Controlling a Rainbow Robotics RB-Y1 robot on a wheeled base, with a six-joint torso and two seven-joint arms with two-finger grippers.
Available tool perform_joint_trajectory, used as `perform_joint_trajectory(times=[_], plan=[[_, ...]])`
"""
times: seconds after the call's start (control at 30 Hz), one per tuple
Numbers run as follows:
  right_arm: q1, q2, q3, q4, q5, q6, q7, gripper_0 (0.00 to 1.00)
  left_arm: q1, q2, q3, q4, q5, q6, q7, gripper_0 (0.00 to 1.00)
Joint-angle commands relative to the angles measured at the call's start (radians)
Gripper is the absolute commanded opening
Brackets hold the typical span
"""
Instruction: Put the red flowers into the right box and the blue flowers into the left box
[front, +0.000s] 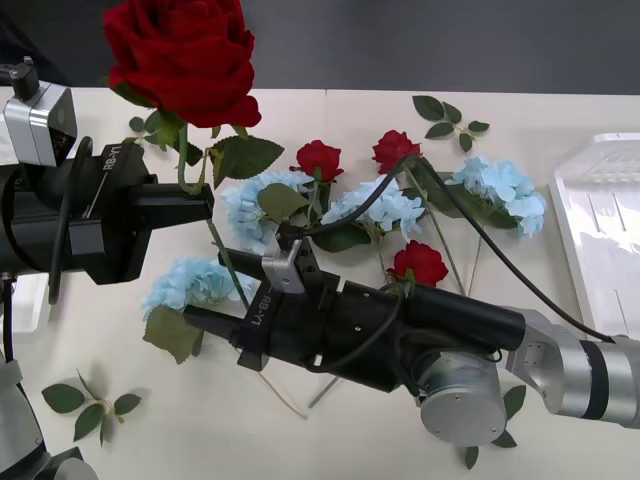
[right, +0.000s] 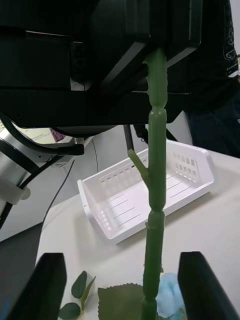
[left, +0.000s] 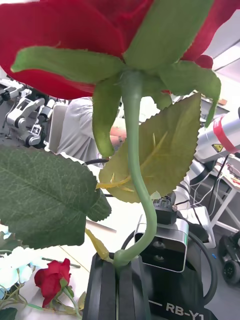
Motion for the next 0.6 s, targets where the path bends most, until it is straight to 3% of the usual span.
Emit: perform_joint_trajectory(times=[0.03,0.13,0.3,0.47,0.5,0.53,0.57,0.6], plan=[[-0.008,-0.006,-0.023,-0.023,0.007,-0.01,-0.038,0.35,-0.02,0.002,-0.004,-0.007,-0.005,0.0,-0.043,0.0],[-0.008,-0.007,-0.023,-0.023,0.006,-0.028,-0.042,0.2,-0.02,0.002,-0.004,-0.007,-0.005,0.0,-0.043,0.0],[-0.008,-0.014,-0.023,-0.023,0.0,-0.045,-0.045,0.08,-0.02,0.002,-0.004,-0.007,-0.005,0.0,-0.043,0.0],[-0.008,-0.026,-0.023,-0.023,-0.008,-0.051,-0.049,0.0,-0.02,0.002,-0.004,-0.007,-0.005,0.0,-0.043,0.0],[-0.008,-0.029,-0.023,-0.023,-0.009,-0.053,-0.051,0.0,-0.02,0.002,-0.004,-0.007,-0.005,0.0,-0.043,0.05],[-0.008,-0.032,-0.023,-0.022,-0.011,-0.056,-0.051,0.0,-0.02,0.002,-0.004,-0.007,-0.005,0.0,-0.043,0.41],[-0.01,-0.035,-0.023,-0.023,-0.013,-0.059,-0.051,0.0,-0.02,0.002,-0.004,-0.007,-0.005,0.0,-0.043,0.62],[-0.008,-0.037,-0.023,-0.023,-0.014,-0.067,-0.051,0.0,-0.02,0.002,-0.004,-0.007,-0.005,0.0,-0.043,0.94]])
